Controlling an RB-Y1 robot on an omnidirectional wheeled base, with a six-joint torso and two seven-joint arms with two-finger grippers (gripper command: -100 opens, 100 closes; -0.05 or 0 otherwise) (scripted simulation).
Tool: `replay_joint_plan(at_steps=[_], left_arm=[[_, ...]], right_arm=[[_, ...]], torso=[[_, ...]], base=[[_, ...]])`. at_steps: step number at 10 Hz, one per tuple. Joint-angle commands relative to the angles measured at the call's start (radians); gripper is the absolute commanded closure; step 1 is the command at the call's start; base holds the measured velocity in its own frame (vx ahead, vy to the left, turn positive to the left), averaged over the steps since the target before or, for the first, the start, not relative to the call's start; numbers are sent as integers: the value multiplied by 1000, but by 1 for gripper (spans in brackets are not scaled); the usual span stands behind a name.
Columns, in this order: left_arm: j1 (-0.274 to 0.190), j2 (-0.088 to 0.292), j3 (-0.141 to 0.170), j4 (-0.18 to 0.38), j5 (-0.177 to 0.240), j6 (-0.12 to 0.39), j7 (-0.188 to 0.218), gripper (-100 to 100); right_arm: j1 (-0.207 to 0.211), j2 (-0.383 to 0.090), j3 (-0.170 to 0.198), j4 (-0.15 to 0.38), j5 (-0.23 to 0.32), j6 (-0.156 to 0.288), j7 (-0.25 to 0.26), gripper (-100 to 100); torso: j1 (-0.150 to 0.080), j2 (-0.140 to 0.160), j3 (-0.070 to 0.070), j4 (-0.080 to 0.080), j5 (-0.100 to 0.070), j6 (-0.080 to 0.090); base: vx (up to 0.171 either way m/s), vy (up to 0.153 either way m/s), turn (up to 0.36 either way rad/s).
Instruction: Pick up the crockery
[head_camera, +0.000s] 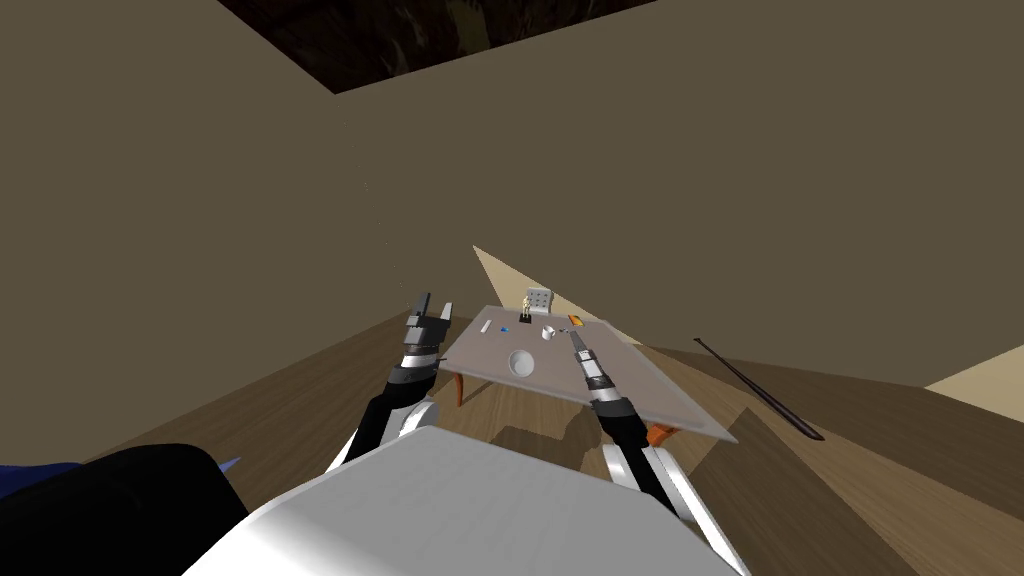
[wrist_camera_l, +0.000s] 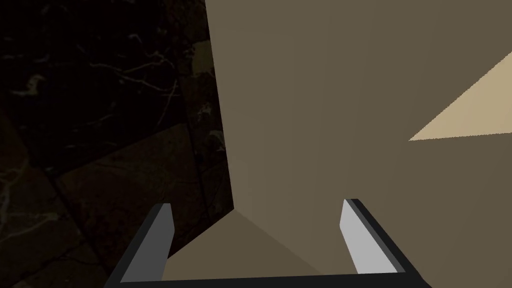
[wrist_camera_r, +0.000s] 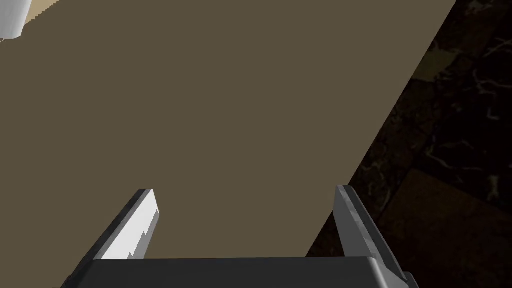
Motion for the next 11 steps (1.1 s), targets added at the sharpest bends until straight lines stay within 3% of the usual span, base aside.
replay_joint_plan(at_steps=[1,4,5,7,8,9,10,11], left_arm=[[0,0,0,0,0,0,0,0],[0,0,0,0,0,0,0,0],[0,0,0,0,0,0,0,0],[0,0,0,0,0,0,0,0],[0,0,0,0,0,0,0,0],[0,0,0,0,0,0,0,0],[0,0,0,0,0,0,0,0],[0,0,0,0,0,0,0,0]], right_arm=[[-12,-3,3,19,50,6,5,-100],[-33,-14,4,58,129,12,13,-100],[-55,-25,5,100,159,18,21,-100],[-55,-25,5,100,199,18,21,-100],[-78,-36,7,144,238,22,29,-100],[-78,-36,7,144,266,22,29,-100],[-102,-46,9,191,295,27,38,-100],[-102,-46,9,191,328,27,38,-100]], torso=[[0,0,0,0,0,0],[-3,1,0,0,-1,0],[-2,1,1,0,0,0],[-1,0,0,0,0,0],[-3,1,1,0,0,0],[-1,1,0,0,0,0],[-1,1,0,0,0,0],[-1,1,0,0,0,0]], base=[[20,79,-53],[9,52,-46],[16,95,-126],[13,59,-12],[11,75,-83],[10,73,-62],[14,83,-85],[16,90,-41]])
